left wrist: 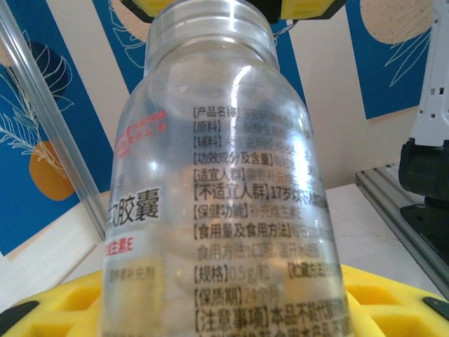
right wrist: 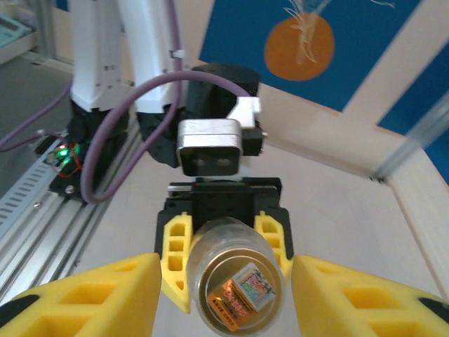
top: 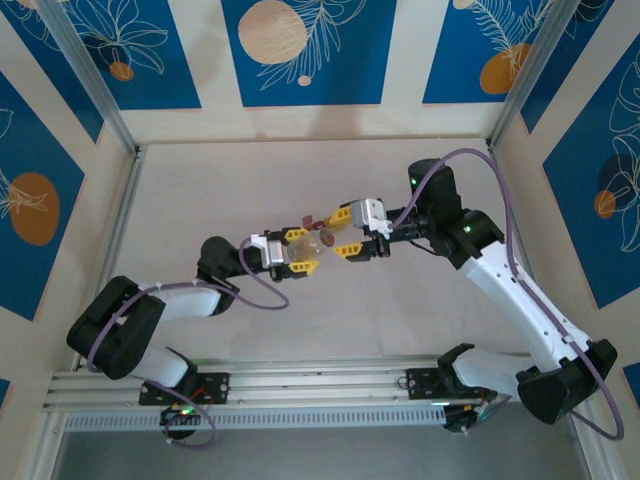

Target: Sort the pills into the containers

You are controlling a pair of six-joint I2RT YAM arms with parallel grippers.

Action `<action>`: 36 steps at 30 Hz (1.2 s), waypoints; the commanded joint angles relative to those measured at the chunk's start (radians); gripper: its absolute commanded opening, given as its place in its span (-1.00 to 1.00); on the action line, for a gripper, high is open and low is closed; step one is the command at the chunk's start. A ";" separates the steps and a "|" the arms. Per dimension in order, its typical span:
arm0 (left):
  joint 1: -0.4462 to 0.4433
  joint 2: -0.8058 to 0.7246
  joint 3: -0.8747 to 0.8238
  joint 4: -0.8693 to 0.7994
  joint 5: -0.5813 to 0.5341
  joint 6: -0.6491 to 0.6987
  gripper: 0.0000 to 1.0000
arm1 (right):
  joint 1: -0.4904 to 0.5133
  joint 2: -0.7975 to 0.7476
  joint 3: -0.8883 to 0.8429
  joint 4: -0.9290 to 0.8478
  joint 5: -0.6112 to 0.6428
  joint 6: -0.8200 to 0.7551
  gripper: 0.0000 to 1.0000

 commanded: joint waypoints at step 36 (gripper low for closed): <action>-0.017 0.004 0.063 0.050 0.025 -0.020 -1.00 | 0.149 0.132 0.112 -0.188 0.230 -0.035 -0.37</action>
